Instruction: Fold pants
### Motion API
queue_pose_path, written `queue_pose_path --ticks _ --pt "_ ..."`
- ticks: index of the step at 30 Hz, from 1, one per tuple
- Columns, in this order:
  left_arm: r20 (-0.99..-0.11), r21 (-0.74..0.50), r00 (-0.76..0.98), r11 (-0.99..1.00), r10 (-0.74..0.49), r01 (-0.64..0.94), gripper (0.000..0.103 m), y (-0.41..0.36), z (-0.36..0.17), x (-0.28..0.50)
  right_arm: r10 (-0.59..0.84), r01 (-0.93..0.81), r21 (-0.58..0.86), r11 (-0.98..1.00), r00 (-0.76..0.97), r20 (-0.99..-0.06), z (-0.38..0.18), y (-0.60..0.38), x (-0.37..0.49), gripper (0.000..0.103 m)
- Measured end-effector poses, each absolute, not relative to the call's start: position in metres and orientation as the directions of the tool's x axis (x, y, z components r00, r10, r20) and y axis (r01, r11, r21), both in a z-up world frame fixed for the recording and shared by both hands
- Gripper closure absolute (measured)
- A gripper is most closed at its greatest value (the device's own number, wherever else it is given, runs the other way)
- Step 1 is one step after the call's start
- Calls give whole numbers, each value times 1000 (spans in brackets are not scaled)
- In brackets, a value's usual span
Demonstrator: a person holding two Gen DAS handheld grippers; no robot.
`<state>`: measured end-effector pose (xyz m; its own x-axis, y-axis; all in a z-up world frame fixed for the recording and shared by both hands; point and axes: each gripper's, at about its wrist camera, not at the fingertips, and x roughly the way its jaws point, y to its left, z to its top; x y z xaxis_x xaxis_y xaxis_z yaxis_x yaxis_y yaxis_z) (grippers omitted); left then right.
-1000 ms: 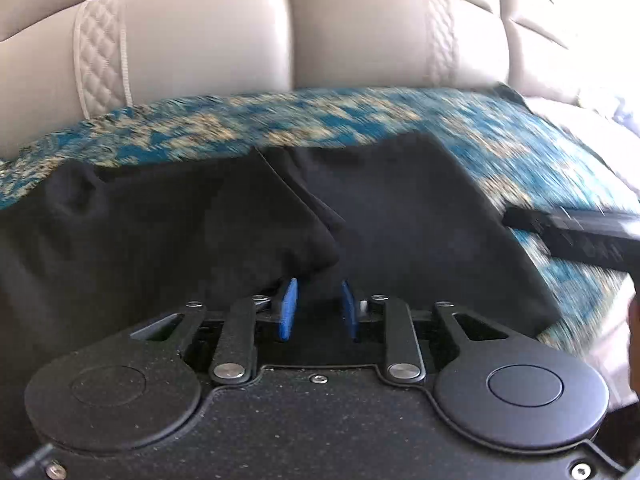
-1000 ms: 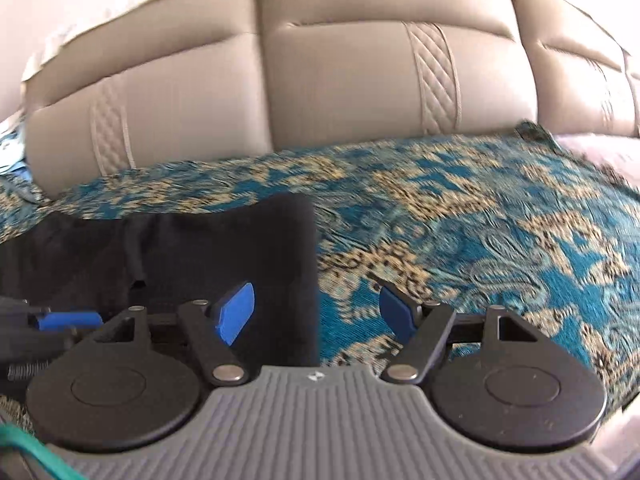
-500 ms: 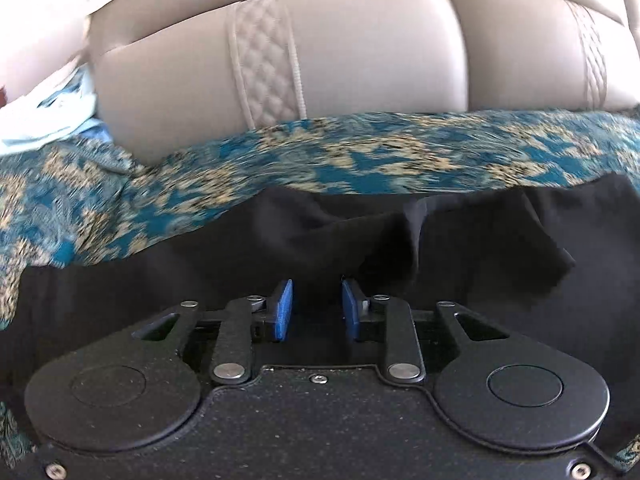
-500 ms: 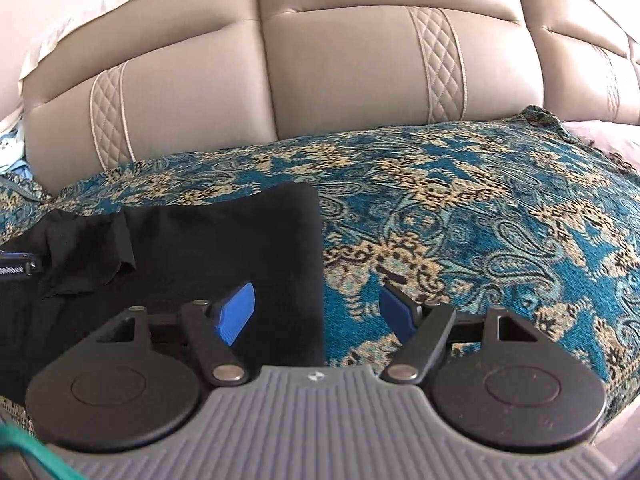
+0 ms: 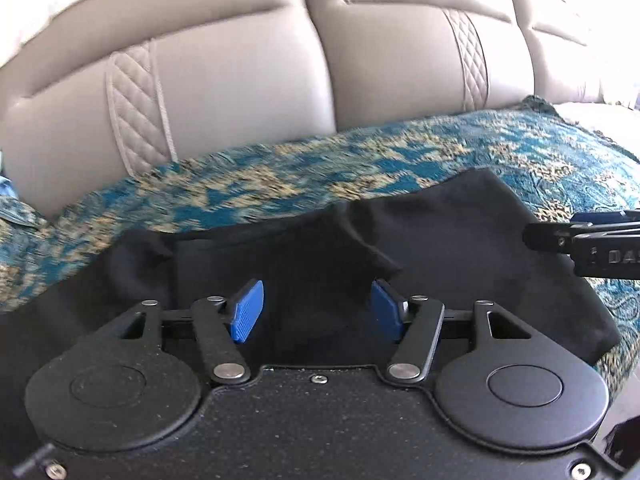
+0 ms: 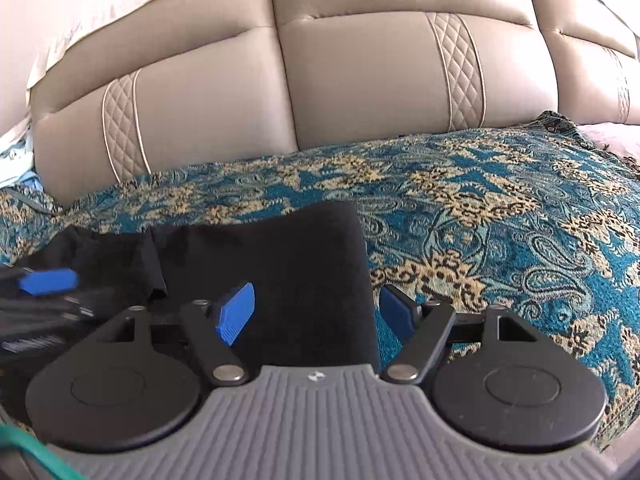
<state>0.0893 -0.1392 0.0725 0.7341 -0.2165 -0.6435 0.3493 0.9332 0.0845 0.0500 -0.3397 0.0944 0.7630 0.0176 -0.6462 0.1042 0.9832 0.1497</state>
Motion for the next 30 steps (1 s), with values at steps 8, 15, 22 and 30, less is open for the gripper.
queue_pose_path --ticks 8,15,22,30 --pt "-670 64 708 933 -223 354 90 -154 54 112 -34 162 149 975 778 -627 98 -354 50 21" --pt "-608 63 774 961 -178 270 99 -109 86 107 -26 158 159 975 785 -619 100 -362 45 21" --pt "-652 85 756 987 -48 136 98 -70 84 131 3 121 162 979 792 -610 101 -358 42 21" --pt "-686 -37 701 971 -196 235 86 -53 95 106 -4 94 115 989 790 -612 99 -353 38 21"
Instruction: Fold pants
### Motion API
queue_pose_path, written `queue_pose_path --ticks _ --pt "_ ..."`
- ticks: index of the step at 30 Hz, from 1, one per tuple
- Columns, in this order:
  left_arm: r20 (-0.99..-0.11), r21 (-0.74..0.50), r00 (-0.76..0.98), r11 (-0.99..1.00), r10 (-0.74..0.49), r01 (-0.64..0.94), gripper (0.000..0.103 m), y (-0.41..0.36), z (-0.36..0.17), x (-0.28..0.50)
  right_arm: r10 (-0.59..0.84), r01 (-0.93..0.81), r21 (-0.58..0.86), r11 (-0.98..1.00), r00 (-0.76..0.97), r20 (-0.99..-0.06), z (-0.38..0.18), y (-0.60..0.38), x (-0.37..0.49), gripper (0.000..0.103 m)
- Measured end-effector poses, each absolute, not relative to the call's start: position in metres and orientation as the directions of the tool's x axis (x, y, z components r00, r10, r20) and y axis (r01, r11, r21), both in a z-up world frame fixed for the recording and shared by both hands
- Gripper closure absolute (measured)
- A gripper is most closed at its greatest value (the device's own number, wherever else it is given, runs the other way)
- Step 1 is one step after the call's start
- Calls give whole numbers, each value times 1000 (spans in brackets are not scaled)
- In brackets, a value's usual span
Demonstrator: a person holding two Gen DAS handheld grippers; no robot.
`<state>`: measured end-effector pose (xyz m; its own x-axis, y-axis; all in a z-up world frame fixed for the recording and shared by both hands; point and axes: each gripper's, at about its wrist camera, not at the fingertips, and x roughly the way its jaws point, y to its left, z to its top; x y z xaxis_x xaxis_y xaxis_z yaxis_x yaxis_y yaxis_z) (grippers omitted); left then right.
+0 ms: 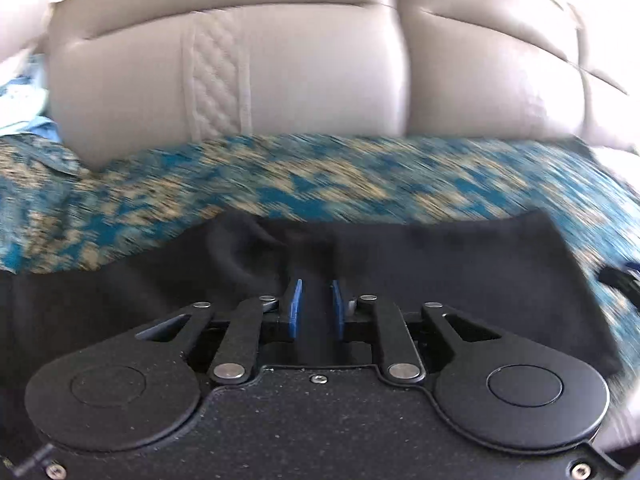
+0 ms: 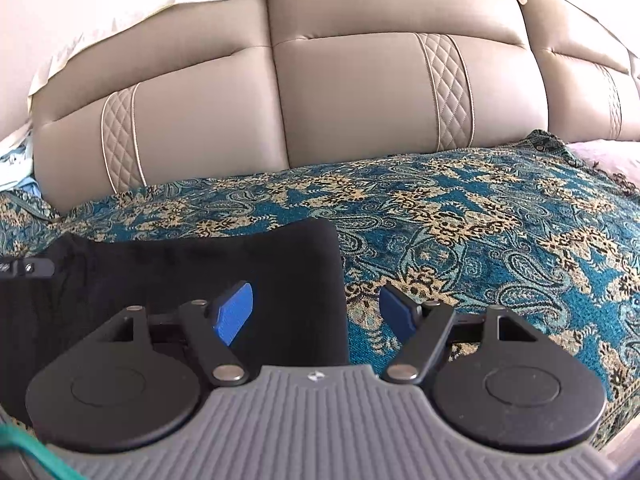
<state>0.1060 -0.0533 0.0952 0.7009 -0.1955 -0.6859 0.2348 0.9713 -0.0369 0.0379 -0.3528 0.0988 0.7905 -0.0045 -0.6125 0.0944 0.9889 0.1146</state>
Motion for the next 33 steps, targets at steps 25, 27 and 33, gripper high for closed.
queue_pose_path --ticks 25,27,33 --pt "-703 -82 688 982 -179 171 97 -65 53 20 -6 -216 -276 937 778 -628 69 -286 0 17" --pt "-704 -86 689 983 -174 161 97 -60 53 18 10 -248 -290 924 775 -632 64 -279 -4 17" --pt "-689 -37 713 989 -128 142 96 -49 56 7 82 -281 -219 934 767 -637 63 -276 -5 14"
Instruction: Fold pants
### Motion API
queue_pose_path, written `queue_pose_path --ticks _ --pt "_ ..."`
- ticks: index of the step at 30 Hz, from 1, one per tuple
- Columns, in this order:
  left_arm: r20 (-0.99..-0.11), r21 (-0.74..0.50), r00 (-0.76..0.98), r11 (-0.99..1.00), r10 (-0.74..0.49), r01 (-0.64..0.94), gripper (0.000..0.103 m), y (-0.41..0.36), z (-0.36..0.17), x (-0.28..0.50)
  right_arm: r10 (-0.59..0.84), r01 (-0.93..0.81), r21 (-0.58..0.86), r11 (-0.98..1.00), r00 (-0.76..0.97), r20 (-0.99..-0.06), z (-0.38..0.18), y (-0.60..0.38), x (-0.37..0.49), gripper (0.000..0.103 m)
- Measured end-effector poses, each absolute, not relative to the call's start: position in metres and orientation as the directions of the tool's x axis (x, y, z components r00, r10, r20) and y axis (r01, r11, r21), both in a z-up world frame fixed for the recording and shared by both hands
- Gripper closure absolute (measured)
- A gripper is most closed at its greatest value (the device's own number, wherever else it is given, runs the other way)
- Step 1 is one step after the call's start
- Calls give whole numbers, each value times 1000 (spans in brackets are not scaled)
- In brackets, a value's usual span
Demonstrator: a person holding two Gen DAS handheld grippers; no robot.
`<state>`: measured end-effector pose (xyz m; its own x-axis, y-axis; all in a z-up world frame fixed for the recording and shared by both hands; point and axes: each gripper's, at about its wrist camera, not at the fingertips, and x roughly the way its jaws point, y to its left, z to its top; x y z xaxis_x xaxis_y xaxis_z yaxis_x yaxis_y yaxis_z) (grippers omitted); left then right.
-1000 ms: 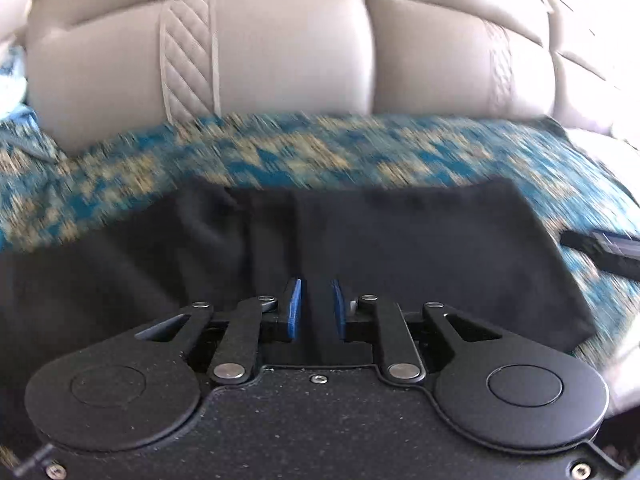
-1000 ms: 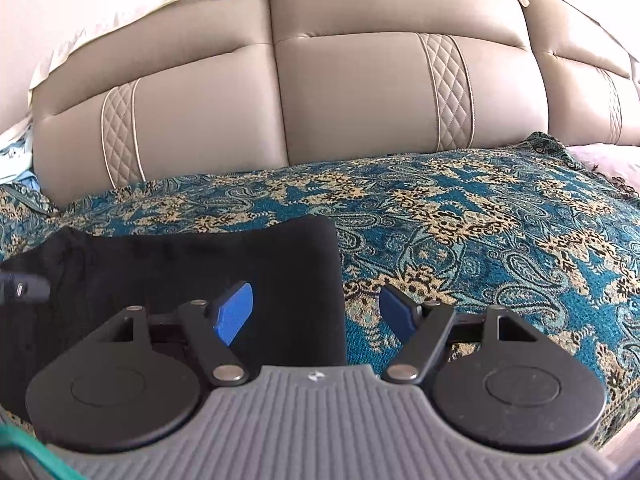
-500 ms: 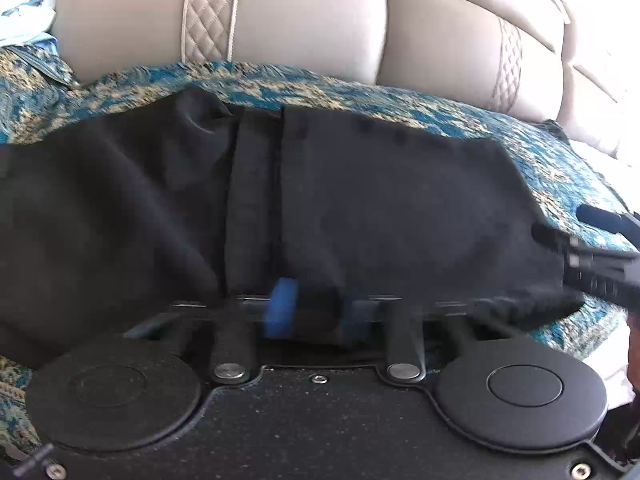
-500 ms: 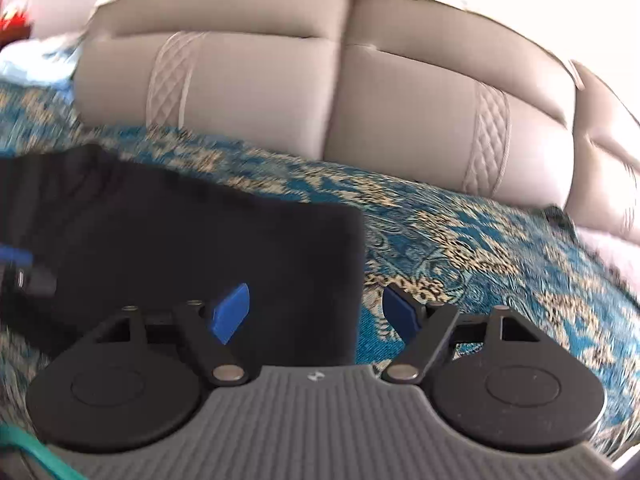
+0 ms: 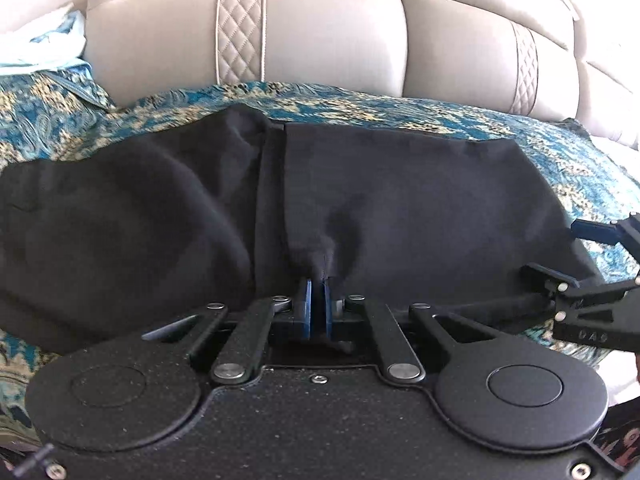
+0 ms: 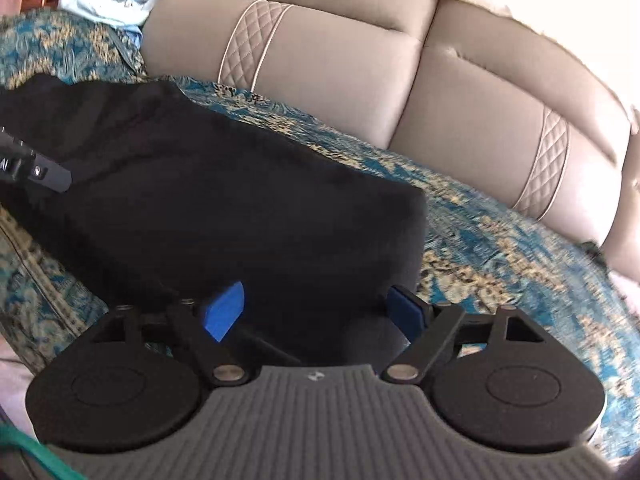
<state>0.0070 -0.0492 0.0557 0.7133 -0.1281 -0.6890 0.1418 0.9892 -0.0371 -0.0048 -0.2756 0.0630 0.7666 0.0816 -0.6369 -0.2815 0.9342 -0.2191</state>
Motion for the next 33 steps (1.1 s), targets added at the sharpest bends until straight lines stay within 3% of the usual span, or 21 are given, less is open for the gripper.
queue_pose_path --ticks 8,11,13,20,28,33 --pt "-652 53 754 988 -76 145 84 -48 61 -6 106 -287 -180 941 754 -648 62 -273 2 13" --pt "-622 34 778 990 -88 139 73 -44 72 -9 114 -291 -170 941 749 -653 62 -274 5 11" --pt "-614 2 781 989 -118 151 72 -42 76 -7 122 -295 -160 942 745 -656 61 -274 6 10" --pt "-644 0 754 986 -127 166 72 -54 62 1 151 -287 -96 953 727 -670 58 -278 10 5" --pt "-661 44 745 987 -88 156 53 -62 44 2 169 -290 -71 954 721 -672 56 -277 12 0" --pt "-668 34 740 990 -80 138 48 -59 39 5 169 -291 -71 954 719 -674 56 -274 14 0"
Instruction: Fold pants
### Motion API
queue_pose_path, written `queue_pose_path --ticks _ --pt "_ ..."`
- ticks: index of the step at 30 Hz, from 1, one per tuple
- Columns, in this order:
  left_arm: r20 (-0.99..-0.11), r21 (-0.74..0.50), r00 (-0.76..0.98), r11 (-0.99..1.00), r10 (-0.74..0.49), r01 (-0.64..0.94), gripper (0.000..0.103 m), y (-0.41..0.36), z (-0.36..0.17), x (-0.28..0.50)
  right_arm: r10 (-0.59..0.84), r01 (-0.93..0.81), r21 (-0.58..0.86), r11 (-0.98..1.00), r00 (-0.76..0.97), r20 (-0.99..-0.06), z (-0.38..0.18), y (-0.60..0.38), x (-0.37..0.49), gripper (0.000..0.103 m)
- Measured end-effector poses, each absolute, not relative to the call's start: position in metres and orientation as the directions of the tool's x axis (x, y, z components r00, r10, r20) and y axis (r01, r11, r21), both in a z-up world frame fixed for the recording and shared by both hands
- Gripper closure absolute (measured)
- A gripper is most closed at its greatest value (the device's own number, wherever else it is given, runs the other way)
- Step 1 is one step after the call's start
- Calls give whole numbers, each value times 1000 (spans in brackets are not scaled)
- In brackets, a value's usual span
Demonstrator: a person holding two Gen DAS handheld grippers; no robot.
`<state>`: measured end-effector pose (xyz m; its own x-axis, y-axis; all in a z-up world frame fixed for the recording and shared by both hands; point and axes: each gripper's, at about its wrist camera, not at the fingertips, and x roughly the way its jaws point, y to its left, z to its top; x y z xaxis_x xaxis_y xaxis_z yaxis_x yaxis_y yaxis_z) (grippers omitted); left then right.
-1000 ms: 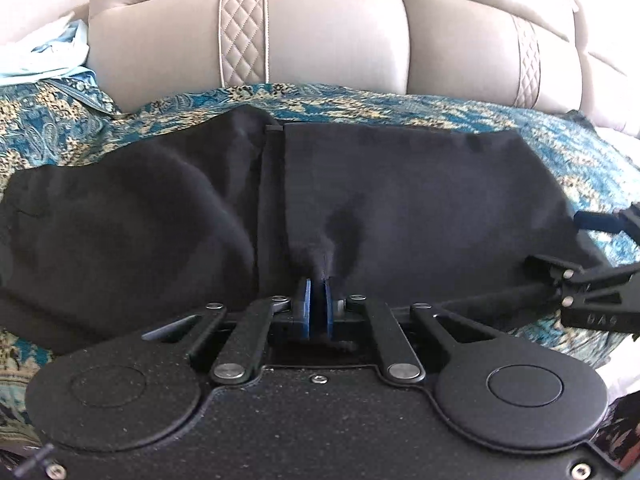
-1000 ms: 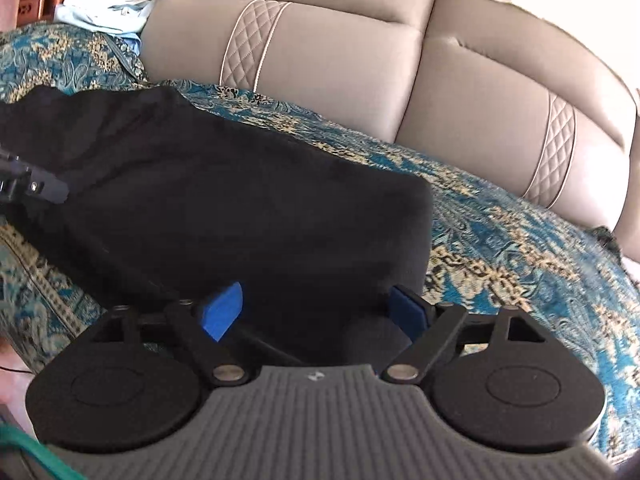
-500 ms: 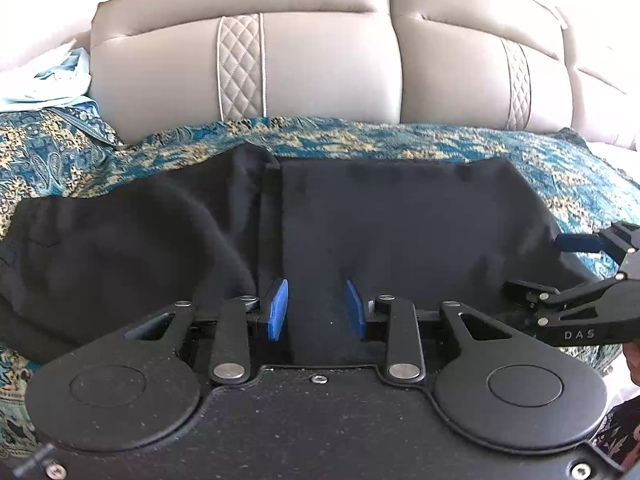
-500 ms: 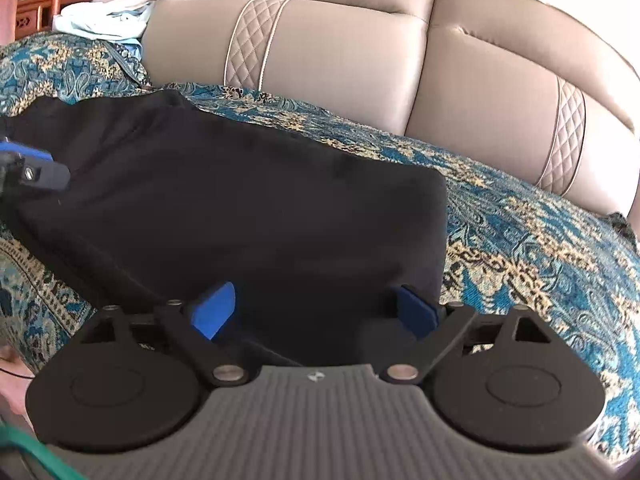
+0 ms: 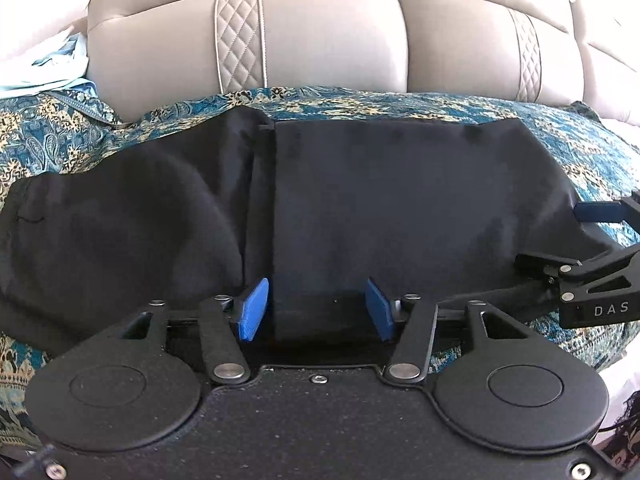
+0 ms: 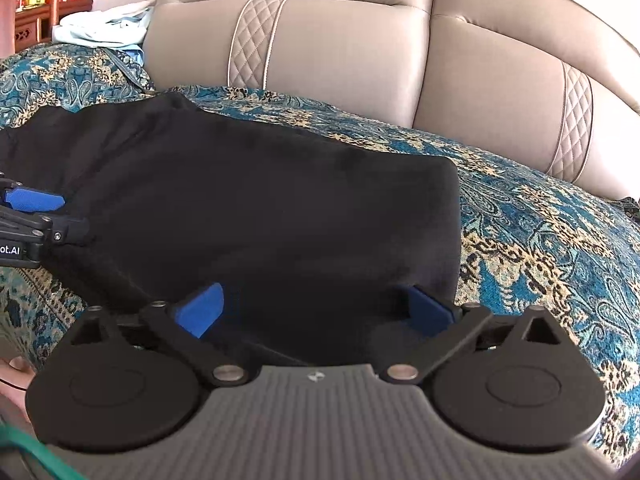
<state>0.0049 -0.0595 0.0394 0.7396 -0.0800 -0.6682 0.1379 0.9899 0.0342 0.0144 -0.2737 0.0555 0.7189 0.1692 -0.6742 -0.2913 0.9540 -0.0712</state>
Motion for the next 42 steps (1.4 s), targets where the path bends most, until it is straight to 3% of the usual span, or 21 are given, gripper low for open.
queue_pose_path --ticks 9,22,42 --pt "-681 8 728 993 -80 116 26 -50 44 6 181 -282 -52 958 735 -653 70 -266 19 0" --pt "-667 -140 742 990 -71 -31 12 28 61 -5 269 -390 -55 919 724 -635 77 -204 37 0" --pt "-668 -136 704 891 241 -434 5 183 51 1 330 -481 -55 875 675 -660 61 -127 55 0"
